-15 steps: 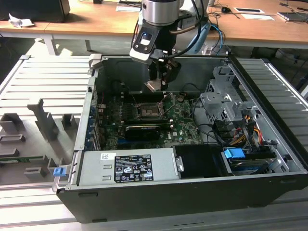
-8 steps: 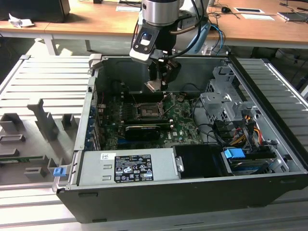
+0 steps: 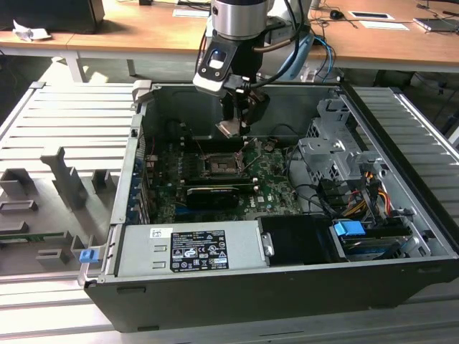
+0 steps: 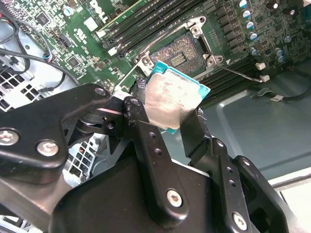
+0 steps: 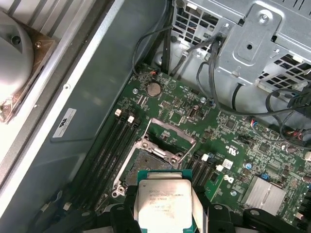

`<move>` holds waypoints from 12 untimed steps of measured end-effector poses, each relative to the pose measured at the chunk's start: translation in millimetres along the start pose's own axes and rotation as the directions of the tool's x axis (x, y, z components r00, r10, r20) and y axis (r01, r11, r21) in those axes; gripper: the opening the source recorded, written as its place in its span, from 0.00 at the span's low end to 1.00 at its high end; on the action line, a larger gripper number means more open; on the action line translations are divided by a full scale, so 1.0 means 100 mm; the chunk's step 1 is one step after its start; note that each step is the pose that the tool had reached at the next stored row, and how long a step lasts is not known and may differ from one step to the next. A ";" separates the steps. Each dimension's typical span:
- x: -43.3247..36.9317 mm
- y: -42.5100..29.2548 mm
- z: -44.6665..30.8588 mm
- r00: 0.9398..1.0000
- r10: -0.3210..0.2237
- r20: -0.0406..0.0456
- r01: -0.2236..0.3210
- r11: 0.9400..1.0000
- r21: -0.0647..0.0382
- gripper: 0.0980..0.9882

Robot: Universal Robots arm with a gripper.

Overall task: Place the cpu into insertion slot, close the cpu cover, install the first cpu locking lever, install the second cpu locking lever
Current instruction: 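Place the cpu into insertion slot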

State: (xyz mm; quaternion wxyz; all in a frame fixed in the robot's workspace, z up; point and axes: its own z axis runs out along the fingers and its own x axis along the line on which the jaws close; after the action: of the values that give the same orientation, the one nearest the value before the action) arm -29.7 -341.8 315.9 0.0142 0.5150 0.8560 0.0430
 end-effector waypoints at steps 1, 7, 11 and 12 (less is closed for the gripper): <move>0.000 -0.001 0.011 1.000 0.004 0.000 -0.004 1.000 0.000 0.48; 0.001 -0.006 0.075 1.000 0.022 0.002 -0.022 1.000 0.000 0.48; 0.000 -0.008 0.096 1.000 0.022 0.002 -0.022 1.000 0.000 0.48; 0.000 -0.008 0.102 1.000 0.023 0.002 -0.023 1.000 0.000 0.48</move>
State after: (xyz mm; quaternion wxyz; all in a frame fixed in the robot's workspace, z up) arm -29.7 -341.6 305.7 0.0146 0.5250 0.8499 0.0426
